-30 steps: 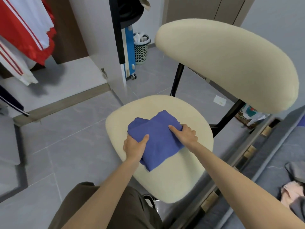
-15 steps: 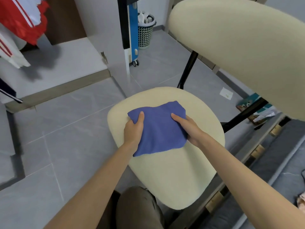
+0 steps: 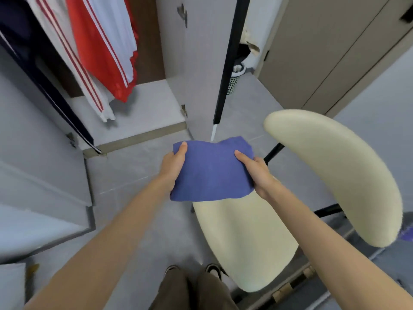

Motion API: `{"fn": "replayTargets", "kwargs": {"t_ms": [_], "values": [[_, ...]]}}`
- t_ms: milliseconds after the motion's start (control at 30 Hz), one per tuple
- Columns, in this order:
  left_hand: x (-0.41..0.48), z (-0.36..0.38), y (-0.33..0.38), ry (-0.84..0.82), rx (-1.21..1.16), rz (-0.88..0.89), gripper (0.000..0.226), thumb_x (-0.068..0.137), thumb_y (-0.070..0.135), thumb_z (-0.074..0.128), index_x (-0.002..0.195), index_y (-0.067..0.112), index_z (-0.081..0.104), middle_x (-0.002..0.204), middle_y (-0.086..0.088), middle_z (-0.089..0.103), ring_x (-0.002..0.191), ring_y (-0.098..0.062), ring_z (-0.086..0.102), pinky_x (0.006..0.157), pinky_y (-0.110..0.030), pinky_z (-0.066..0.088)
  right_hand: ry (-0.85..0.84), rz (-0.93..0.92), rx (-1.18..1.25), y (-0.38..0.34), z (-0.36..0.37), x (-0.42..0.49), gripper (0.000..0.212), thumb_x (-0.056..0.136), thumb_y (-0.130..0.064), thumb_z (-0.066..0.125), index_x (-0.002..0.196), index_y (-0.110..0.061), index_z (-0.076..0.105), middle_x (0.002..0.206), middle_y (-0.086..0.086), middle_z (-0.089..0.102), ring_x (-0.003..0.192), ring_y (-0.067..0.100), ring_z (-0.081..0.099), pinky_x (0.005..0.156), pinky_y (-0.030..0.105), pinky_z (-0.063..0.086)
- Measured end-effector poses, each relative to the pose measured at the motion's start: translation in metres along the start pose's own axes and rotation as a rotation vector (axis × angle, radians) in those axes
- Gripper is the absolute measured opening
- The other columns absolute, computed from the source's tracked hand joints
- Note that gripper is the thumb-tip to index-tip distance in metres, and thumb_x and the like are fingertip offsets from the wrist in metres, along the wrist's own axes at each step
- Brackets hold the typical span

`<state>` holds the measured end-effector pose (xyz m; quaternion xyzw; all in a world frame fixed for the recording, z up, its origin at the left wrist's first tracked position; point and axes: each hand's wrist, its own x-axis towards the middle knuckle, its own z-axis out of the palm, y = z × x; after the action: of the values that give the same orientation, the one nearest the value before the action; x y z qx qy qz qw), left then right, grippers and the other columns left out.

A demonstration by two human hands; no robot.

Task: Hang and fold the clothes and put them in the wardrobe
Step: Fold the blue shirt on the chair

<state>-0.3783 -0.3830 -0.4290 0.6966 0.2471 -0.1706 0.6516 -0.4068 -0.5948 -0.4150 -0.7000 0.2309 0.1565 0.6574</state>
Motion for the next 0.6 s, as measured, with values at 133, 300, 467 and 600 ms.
{"fn": "replayTargets", "kwargs": {"t_ms": [133, 300, 467, 600], "values": [[-0.037, -0.065, 0.1, 0.059, -0.029, 0.059, 0.041, 0.096, 0.05, 0.047, 0.112, 0.014, 0.059, 0.107, 0.001, 0.064, 0.094, -0.019, 0.062, 0.087, -0.032, 0.046, -0.05, -0.062, -0.006, -0.106, 0.044, -0.038, 0.019, 0.088, -0.043, 0.065, 0.094, -0.025, 0.063, 0.079, -0.015, 0.073, 0.068, 0.001, 0.07, 0.052, 0.018, 0.051], [-0.071, -0.141, 0.204, 0.102, -0.081, 0.167, 0.047, 0.097, 0.049, 0.049, 0.124, 0.011, 0.058, 0.112, -0.005, 0.066, 0.097, -0.022, 0.064, 0.086, -0.034, 0.051, -0.113, -0.162, -0.042, -0.219, 0.104, -0.07, 0.032, 0.088, -0.043, 0.065, 0.109, -0.019, 0.064, 0.104, -0.004, 0.07, 0.093, 0.015, 0.068, 0.068, 0.026, 0.053], [-0.094, -0.2, 0.29, 0.134, -0.103, 0.302, 0.042, 0.098, 0.048, 0.046, 0.119, 0.013, 0.058, 0.094, 0.0, 0.065, 0.081, -0.015, 0.063, 0.063, -0.027, 0.047, -0.176, -0.316, -0.06, -0.312, 0.153, -0.082, 0.027, 0.09, -0.045, 0.062, 0.104, -0.022, 0.063, 0.095, -0.009, 0.07, 0.082, 0.009, 0.068, 0.058, 0.023, 0.05], [-0.097, -0.231, 0.347, 0.18, -0.122, 0.434, 0.043, 0.1, 0.045, 0.044, 0.125, 0.013, 0.057, 0.103, -0.002, 0.065, 0.086, -0.017, 0.063, 0.064, -0.027, 0.047, -0.169, -0.499, -0.054, -0.373, 0.185, -0.078, 0.028, 0.093, -0.043, 0.059, 0.11, -0.02, 0.059, 0.103, -0.007, 0.068, 0.087, 0.006, 0.066, 0.06, 0.02, 0.049]]}}
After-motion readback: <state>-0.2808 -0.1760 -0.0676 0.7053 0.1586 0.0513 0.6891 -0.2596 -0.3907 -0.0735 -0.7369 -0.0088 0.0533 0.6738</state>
